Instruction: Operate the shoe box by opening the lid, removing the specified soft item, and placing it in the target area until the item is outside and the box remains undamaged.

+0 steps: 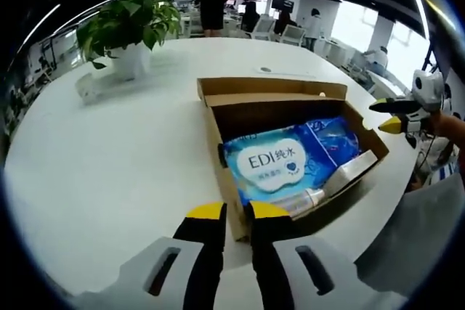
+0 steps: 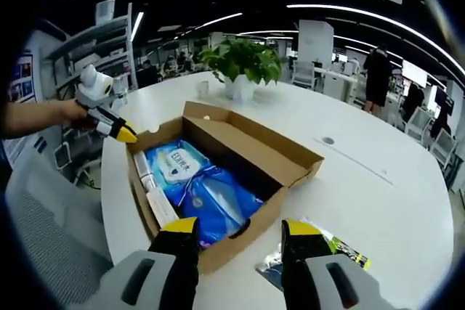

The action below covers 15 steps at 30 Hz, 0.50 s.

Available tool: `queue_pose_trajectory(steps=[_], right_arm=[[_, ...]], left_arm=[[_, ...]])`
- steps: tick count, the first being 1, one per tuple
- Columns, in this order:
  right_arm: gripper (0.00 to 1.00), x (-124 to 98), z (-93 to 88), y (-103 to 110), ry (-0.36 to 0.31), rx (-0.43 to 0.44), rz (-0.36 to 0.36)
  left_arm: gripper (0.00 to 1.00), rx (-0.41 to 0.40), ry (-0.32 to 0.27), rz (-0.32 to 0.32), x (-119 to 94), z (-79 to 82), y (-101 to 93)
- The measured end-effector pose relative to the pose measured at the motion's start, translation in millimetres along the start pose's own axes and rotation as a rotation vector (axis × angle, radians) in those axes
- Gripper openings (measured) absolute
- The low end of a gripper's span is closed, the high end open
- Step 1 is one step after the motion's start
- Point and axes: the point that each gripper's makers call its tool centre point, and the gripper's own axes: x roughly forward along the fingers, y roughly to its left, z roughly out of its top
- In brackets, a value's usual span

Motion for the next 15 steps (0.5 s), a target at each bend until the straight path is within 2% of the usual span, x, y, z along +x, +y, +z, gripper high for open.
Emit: queue_pose_trajectory(steps=[15], right_arm=[[0.37,32.2,14.4,28.6,-0.001,-0.004,0.069]], left_arm=[[0.07,-0.026,0.024,0.036,4.4,-1.4,1.1]])
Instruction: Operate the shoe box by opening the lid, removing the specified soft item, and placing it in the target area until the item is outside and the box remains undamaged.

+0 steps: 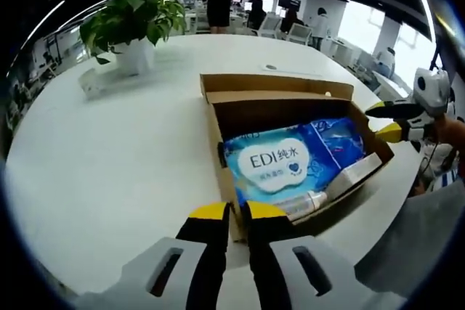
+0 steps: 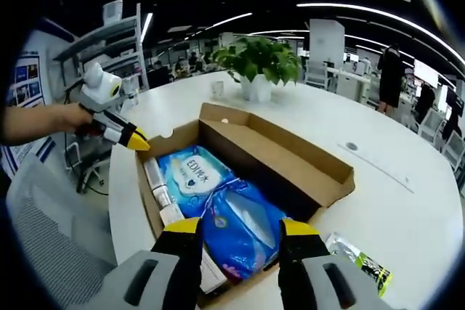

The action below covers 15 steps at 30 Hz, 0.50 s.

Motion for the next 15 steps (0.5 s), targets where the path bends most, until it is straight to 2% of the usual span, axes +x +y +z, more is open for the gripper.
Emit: queue_pose_trajectory(steps=[6,15], right_arm=[[0.33,13.6,0.8,8.1,0.008,0.001,0.027],[0.28,31.8,4.7,18.0,0.013,0.001,0.055]], left_arm=[[0.05,-0.015,0.013,0.023,-0.5,-0.6,-0.1],[0.04,-0.085,0.012,0.052,-0.6,-1.3,1.1]])
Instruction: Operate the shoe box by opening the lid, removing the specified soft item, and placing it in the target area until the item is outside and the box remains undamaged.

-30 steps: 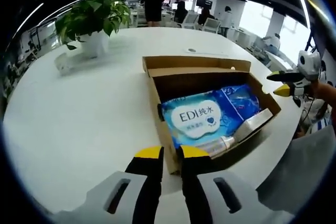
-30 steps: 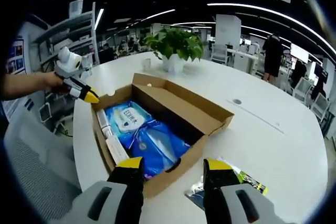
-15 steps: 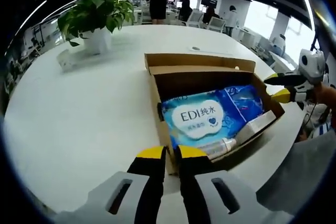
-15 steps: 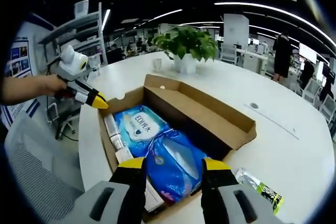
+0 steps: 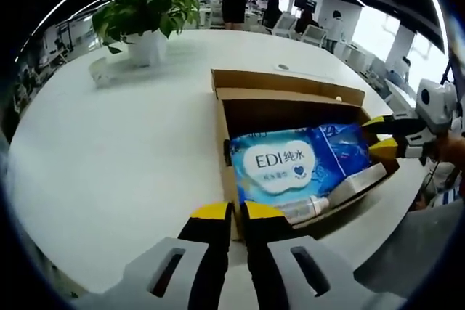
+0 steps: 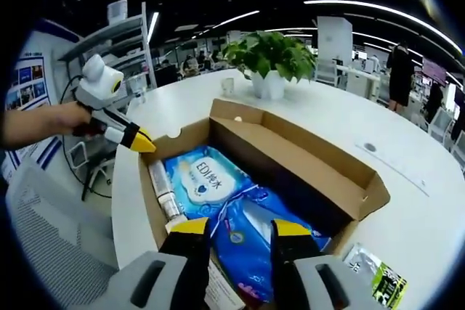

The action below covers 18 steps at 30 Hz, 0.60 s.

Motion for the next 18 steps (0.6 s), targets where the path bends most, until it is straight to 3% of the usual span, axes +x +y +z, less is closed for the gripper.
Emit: queue_pose_trajectory(steps=[18], right_arm=[[0.17,28.9,2.7,16.0,0.025,0.006,0.021]], left_arm=[[0.02,-0.054,-0.002,0.063,-2.6,-1.6,0.8]])
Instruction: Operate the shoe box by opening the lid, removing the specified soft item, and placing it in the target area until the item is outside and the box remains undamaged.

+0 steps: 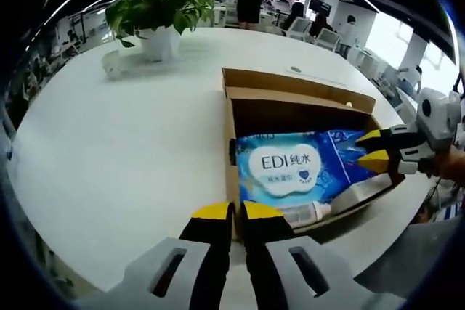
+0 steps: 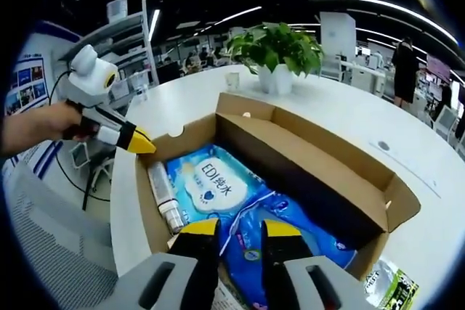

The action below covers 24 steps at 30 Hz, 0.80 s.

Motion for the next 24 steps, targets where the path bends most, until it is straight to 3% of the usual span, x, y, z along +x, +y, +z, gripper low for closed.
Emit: queue_pose_trajectory(steps=[24], right_arm=[[0.11,30.9,-4.8,7.4,0.050,0.015,0.019]], left_arm=[[0.02,-0.030,0.009,0.010,2.4,1.1,4.4]])
